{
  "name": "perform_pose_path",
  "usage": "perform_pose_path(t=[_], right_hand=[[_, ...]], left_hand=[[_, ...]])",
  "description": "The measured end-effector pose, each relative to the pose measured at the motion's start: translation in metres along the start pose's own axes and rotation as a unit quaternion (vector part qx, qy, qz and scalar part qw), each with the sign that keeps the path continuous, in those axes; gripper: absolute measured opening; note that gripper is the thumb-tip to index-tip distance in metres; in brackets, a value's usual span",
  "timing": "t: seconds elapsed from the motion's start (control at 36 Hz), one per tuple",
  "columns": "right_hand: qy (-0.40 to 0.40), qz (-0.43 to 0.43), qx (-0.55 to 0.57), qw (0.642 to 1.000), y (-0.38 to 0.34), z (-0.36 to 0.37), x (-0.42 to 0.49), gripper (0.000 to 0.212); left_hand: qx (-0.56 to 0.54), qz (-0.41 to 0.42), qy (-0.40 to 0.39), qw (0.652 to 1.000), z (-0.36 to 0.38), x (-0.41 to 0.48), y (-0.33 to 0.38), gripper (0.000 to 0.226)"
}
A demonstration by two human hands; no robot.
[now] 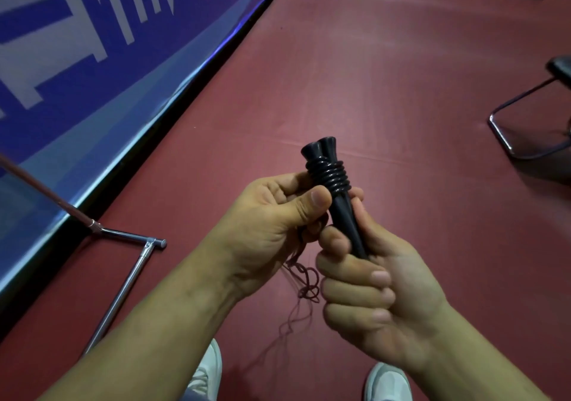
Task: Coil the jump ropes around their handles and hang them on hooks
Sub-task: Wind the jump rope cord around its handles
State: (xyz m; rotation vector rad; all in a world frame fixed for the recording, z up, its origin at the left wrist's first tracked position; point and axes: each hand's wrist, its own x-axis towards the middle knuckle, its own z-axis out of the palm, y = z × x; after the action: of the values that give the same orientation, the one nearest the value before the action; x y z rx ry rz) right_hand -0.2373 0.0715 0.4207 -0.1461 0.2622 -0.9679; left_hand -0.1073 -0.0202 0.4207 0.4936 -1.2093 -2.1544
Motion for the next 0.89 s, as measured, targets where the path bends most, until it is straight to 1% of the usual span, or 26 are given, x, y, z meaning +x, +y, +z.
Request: perform_pose_path(t=[0.03,0.06,0.08,0.11,0.17,0.22,0.25,0.31,0.36,0.39,0.42,0.44,0.5,0.56,0.69,0.75,0.83,0.89], right_hand=[[0.057,-0.016,-0.052,0.997,0.000,0.002,0.000,0.065],[0.133,-0.039,-0.120,0.983,0.000,0.004,0.002,0.069],[0.209,-0.068,-0.193,0.956,0.000,0.007,0.004,0.070],[0.268,-0.103,-0.256,0.923,0.001,0.007,0.007,0.068],[0.343,-0.176,-0.353,0.853,-0.001,0.001,0.010,0.051],[0.372,-0.227,-0.423,0.794,-0.005,-0.003,0.009,0.033],[0.368,-0.239,-0.446,0.780,-0.007,-0.005,0.008,0.031],[0.350,-0.242,-0.483,0.765,-0.007,-0.007,0.007,0.041],[0.347,-0.238,-0.530,0.736,-0.006,-0.009,0.007,0.055],[0.345,-0.237,-0.534,0.734,-0.005,-0.009,0.008,0.062],[0.343,-0.233,-0.525,0.744,-0.005,-0.009,0.008,0.070],[0.340,-0.228,-0.510,0.757,-0.006,-0.008,0.007,0.073],[0.334,-0.213,-0.482,0.781,-0.009,-0.005,0.005,0.065],[0.325,-0.201,-0.465,0.798,-0.010,-0.003,0.004,0.059],[0.323,-0.190,-0.419,0.827,-0.011,0.001,0.003,0.057],[0.328,-0.178,-0.386,0.844,-0.012,0.003,0.001,0.056],[0.316,-0.147,-0.348,0.870,-0.013,0.006,-0.002,0.056],[0.302,-0.128,-0.323,0.888,-0.010,0.007,-0.003,0.057]], left_hand=[[0.004,-0.003,0.011,1.000,-0.001,0.000,0.000,0.053],[0.011,-0.001,0.024,1.000,-0.001,0.001,0.001,0.048],[0.024,0.005,0.043,0.999,-0.002,0.002,0.001,0.043],[0.047,0.013,0.065,0.997,-0.003,0.003,0.001,0.037],[0.105,0.026,0.106,0.988,-0.003,0.004,0.000,0.032],[0.153,0.025,0.131,0.979,-0.002,0.004,-0.002,0.027],[0.167,0.027,0.142,0.975,-0.001,0.005,-0.003,0.023],[0.193,0.034,0.162,0.967,-0.001,0.007,-0.004,0.018],[0.216,0.039,0.171,0.961,-0.001,0.008,-0.005,0.023],[0.224,0.041,0.170,0.959,0.000,0.008,-0.005,0.027],[0.230,0.042,0.168,0.958,0.000,0.008,-0.006,0.030],[0.235,0.043,0.167,0.957,0.000,0.008,-0.006,0.030],[0.247,0.045,0.161,0.954,-0.003,0.006,-0.006,0.022],[0.253,0.038,0.154,0.955,-0.004,0.005,-0.006,0.016],[0.209,0.020,0.123,0.970,-0.001,0.005,-0.009,0.016],[0.177,0.012,0.106,0.978,-0.002,0.006,-0.007,0.021],[0.138,-0.005,0.063,0.988,-0.003,0.006,-0.002,0.029],[0.148,-0.009,0.026,0.989,-0.004,0.005,-0.002,0.023]])
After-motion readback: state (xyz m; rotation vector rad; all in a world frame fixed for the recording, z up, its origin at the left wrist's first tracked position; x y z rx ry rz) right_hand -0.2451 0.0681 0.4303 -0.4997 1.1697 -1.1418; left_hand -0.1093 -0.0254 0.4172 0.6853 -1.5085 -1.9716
